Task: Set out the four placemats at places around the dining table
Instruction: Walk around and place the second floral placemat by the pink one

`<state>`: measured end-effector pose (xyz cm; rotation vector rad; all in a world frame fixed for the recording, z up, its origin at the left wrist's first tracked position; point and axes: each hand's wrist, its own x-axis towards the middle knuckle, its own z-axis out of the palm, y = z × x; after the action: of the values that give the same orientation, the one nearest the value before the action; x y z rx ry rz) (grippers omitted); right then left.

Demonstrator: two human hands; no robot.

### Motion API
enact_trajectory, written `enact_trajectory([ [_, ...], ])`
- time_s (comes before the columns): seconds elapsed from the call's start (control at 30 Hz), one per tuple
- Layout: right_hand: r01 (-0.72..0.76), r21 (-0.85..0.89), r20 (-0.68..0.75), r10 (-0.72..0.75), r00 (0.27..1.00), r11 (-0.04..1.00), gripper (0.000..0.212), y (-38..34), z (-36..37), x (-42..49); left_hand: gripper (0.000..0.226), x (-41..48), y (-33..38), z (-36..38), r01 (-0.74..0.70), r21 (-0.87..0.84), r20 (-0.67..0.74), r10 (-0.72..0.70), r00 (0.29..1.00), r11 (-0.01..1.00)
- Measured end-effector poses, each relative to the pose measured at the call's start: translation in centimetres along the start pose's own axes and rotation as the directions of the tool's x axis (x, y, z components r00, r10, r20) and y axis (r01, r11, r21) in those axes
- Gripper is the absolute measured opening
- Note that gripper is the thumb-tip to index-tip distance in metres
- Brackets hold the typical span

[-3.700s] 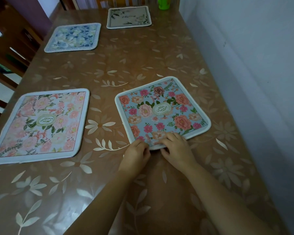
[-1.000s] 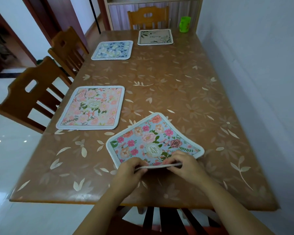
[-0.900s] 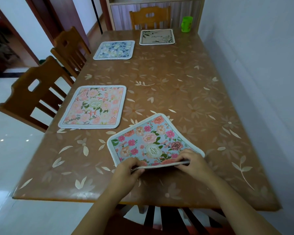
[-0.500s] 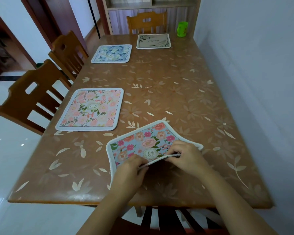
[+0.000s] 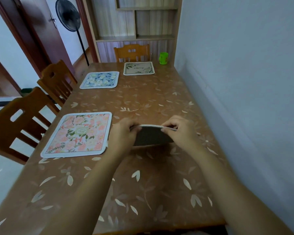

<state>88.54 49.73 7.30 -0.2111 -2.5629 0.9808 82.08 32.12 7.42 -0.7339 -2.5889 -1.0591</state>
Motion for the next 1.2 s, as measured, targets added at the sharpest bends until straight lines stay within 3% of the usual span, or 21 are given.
enact_trajectory([
  [0.17, 0.111, -0.061, -0.258, -0.123, 0.958, 0.992, 0.006, -1.0, -1.5, 3.4, 0.004, 4.2, 1.7, -0.2, -0.133, -0.036, -0.154, 0.126, 0.980, 0.990],
  [0.27, 0.152, -0.014, -0.276, -0.150, 0.949, 0.988, 0.008, -0.2, -1.3, 3.1, 0.007, 3.9, 1.4, 0.2, -0.232, 0.013, -0.157, 0.231, 0.960, 0.973],
  [0.37, 0.133, 0.040, -0.163, -0.125, 0.979, 0.990, 0.009, 1.9, 0.5, 1.2, 0.011, 1.1, -1.0, 2.1, -0.187, 0.015, -0.058, 0.187, 0.981, 0.982],
  [0.47, 0.031, -0.038, 0.092, -0.028, 0.995, 0.999, 0.009, 4.6, 3.6, -1.7, 0.013, -3.3, -4.2, 4.7, -0.030, -0.003, 0.171, 0.030, 0.985, 1.000],
  [0.53, -0.013, -0.104, 0.252, 0.039, 0.967, 0.994, 0.011, 6.3, 6.1, -4.3, 0.015, -6.6, -6.4, 6.4, 0.057, 0.030, 0.315, -0.064, 0.947, 0.998],
  [0.67, 0.004, -0.172, 0.475, 0.079, 0.876, 0.985, 0.014, 9.0, 10.2, -10.1, 0.020, -12.7, -9.5, 8.8, 0.022, 0.119, 0.542, -0.084, 0.836, 0.993],
  [0.83, -0.014, -0.161, 0.503, 0.094, 0.859, 0.987, 0.013, 10.4, 12.3, -13.2, 0.014, -14.9, -10.7, 9.9, -0.064, 0.137, 0.598, -0.031, 0.801, 0.989],
  [1.2, 0.014, -0.262, 0.538, 0.134, 0.832, 0.965, 0.013, 13.1, 10.1, -14.9, 0.027, -16.1, -11.1, 10.7, -0.186, 0.278, 0.643, -0.039, 0.765, 0.943],
])
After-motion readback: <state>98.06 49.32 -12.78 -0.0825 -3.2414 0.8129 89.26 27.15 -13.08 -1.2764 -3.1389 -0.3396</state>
